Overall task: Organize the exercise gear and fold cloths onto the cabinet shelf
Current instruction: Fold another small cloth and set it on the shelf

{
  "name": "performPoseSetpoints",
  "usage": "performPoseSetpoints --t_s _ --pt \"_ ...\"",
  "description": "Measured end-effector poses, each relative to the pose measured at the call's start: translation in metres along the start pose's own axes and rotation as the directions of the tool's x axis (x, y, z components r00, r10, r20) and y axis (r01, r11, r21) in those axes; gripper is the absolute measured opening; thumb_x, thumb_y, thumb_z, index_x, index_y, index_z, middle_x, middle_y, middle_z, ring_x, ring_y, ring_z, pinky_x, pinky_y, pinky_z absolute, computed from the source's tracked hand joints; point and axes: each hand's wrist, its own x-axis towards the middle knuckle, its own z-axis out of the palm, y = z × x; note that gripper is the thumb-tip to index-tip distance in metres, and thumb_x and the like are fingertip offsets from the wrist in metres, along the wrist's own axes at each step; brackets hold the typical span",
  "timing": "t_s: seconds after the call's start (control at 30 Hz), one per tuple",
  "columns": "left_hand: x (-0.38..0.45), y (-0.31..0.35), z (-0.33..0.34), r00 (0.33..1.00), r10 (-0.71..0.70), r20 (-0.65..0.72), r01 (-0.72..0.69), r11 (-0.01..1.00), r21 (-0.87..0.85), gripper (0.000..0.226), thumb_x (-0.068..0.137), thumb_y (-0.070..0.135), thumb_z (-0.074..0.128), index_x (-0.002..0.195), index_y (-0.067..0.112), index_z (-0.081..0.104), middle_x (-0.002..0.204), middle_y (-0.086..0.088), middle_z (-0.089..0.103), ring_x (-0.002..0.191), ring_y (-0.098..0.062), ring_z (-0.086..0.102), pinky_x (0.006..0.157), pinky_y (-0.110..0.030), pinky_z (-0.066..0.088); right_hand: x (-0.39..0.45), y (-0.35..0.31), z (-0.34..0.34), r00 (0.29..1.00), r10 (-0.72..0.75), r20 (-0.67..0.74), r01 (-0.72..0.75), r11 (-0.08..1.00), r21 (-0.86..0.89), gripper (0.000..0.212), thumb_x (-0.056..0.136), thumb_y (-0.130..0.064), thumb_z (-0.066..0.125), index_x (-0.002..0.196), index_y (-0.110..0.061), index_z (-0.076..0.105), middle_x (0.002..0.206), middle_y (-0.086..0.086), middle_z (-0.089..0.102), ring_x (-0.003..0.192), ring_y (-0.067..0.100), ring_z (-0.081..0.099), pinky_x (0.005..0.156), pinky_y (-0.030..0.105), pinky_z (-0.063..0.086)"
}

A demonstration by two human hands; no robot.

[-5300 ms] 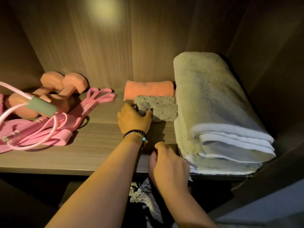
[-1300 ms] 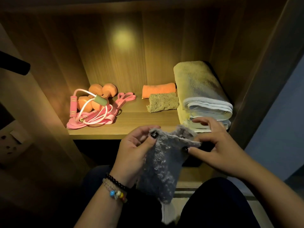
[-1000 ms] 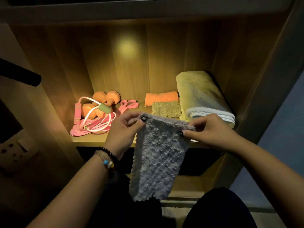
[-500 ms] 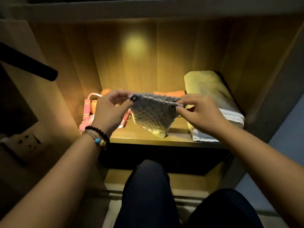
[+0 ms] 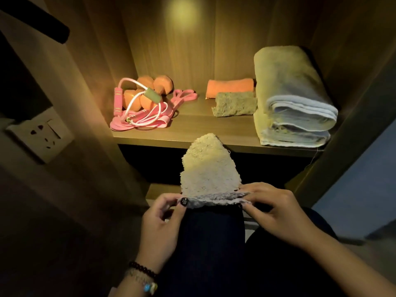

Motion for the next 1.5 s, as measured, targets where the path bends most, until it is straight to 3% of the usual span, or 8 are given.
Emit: performPoseSetpoints --t_s 0.23,0.53,0.67,0.83,0.93,1.07,1.3,1.5 --pt "-0.011 -0.002 -0.001 0.995 -0.011 -0.099 0.003 0.997 -0.078 0.014 0.087 0.005 0.063 0.082 0.017 0.068 0.079 0.008 0.070 0.072 0.002 0.060 0.067 -0.009 0.045 -0.018 -0.019 0.011 0.971 0.232 -0.055 -0.210 0.942 0.261 0.010 0.090 -0.032 0.058 0.094 -0.038 0.052 0.095 -0.014 0.064 0.096 0.003 0.064 0.071 0.018 0.053" --pt "-0.007 -0.005 0.006 0.979 -0.120 -0.165 0.115 0.993 -0.039 0.019 0.081 0.008 0.071 0.075 0.024 0.064 0.067 0.006 0.067 0.054 0.002 0.054 0.047 -0.010 0.043 -0.008 -0.030 0.032 0.911 0.374 -0.171 -0.351 0.924 0.151 0.013 0.083 -0.029 0.056 0.083 -0.038 0.048 0.083 -0.012 0.058 0.075 0.006 0.059 0.061 0.019 0.046" --pt "-0.006 -0.002 0.006 0.986 -0.071 -0.152 0.087 0.991 0.100 0.021 0.078 0.017 0.073 0.080 0.034 0.061 0.071 0.009 0.064 0.063 -0.001 0.056 0.059 -0.016 0.048 -0.003 -0.036 0.040 0.953 0.188 -0.240 -0.218 0.970 -0.108 0.011 0.083 -0.011 0.063 0.088 -0.019 0.058 0.089 -0.005 0.054 0.080 0.011 0.054 0.064 0.031 0.050" --pt "-0.001 0.004 -0.001 0.934 0.332 -0.130 -0.257 0.879 0.401 0.025 0.075 0.002 0.073 0.086 0.024 0.070 0.095 0.008 0.058 0.092 -0.006 0.056 0.082 -0.008 0.040 -0.010 -0.031 0.041 0.980 -0.123 -0.157 0.067 0.943 -0.325 0.018 0.079 0.006 0.066 0.094 -0.004 0.070 0.095 0.007 0.062 0.091 0.022 0.057 0.077 0.032 0.044" --pt "-0.003 0.000 -0.001 0.870 0.493 0.001 -0.452 0.797 0.402 0.024 0.078 -0.001 0.063 0.086 0.016 0.077 0.089 0.008 0.066 0.091 -0.012 0.060 0.081 -0.034 0.052 -0.015 -0.027 0.040 0.981 -0.150 -0.124 0.109 0.950 -0.291 0.024 0.080 0.001 0.059 0.101 -0.003 0.071 0.098 0.007 0.064 0.096 0.023 0.060 0.081 0.035 0.046" --pt "-0.003 -0.003 -0.008 0.880 0.468 0.085 -0.472 0.838 0.273 0.025 0.082 0.015 0.056 0.097 0.017 0.076 0.095 0.009 0.068 0.096 -0.013 0.062 0.079 -0.038 0.054 -0.018 -0.024 0.035 0.998 -0.034 -0.062 0.028 0.995 -0.095 0.031 0.084 -0.012 0.055 0.112 -0.007 0.067 0.108 0.001 0.060 0.107 0.017 0.057 0.088 0.039 0.048" --pt "-0.001 0.002 -0.005 0.936 0.306 0.175 -0.346 0.893 0.286 0.020 0.085 0.021 0.061 0.103 0.028 0.066 0.099 0.013 0.059 0.100 -0.006 0.054 0.083 -0.009 0.039 -0.011 -0.019 0.031 0.999 0.002 -0.041 -0.008 0.989 -0.147 0.024 0.090 -0.014 0.059 0.112 -0.012 0.068 0.109 0.000 0.060 0.104 0.015 0.055 0.087 0.034 0.048" --pt "-0.003 0.009 -0.008 0.934 0.306 0.186 -0.349 0.894 0.282 0.021 0.091 0.038 0.048 0.091 0.024 0.063 0.088 0.016 0.057 0.088 -0.008 0.054 0.075 -0.021 0.040 -0.008 -0.028 0.026 0.998 0.061 -0.031 -0.062 0.997 -0.049 0.026 0.098 -0.026 0.040 0.102 -0.016 0.063 0.097 -0.008 0.057 0.095 0.012 0.051 0.080 0.025 0.042"
